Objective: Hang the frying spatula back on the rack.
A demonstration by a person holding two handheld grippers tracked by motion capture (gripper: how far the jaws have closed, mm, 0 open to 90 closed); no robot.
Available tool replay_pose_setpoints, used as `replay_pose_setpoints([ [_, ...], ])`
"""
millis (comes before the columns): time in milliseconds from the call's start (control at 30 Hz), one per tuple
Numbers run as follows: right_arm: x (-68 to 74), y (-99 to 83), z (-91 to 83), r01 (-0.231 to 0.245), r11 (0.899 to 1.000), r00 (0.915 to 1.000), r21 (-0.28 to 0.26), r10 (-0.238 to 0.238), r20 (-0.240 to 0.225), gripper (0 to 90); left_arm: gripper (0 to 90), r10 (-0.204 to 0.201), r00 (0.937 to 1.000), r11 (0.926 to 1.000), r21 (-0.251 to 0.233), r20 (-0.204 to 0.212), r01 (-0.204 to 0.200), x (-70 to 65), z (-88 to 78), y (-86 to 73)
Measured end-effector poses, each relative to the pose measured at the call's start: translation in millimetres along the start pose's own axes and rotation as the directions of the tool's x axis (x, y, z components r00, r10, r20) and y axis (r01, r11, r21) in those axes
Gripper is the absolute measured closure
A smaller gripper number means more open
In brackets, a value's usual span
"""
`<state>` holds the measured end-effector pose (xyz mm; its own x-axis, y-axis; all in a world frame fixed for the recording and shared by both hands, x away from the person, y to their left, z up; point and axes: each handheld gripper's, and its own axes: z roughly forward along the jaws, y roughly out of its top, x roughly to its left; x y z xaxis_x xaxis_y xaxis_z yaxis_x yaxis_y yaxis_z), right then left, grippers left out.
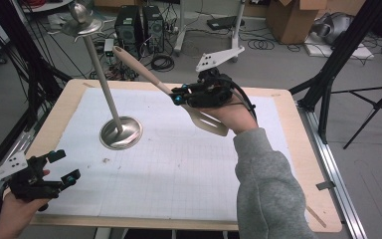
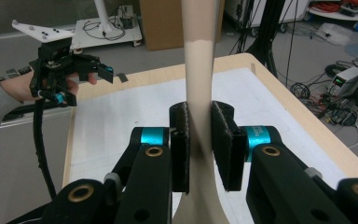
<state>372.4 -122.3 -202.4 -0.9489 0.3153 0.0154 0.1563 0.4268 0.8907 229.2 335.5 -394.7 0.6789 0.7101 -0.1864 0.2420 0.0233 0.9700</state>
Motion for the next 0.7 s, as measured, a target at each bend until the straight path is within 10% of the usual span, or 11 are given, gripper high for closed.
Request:
replay_pose_setpoints([
  [700, -2.3, 20.1, 0.3, -0.002, 1.0, 0.9998, -0.021, 0.002, 0.019, 78.1, 1.9, -0.013, 0.9998, 0.9999, 0.0, 0.014, 0.013, 1.4, 1.1, -1.7],
])
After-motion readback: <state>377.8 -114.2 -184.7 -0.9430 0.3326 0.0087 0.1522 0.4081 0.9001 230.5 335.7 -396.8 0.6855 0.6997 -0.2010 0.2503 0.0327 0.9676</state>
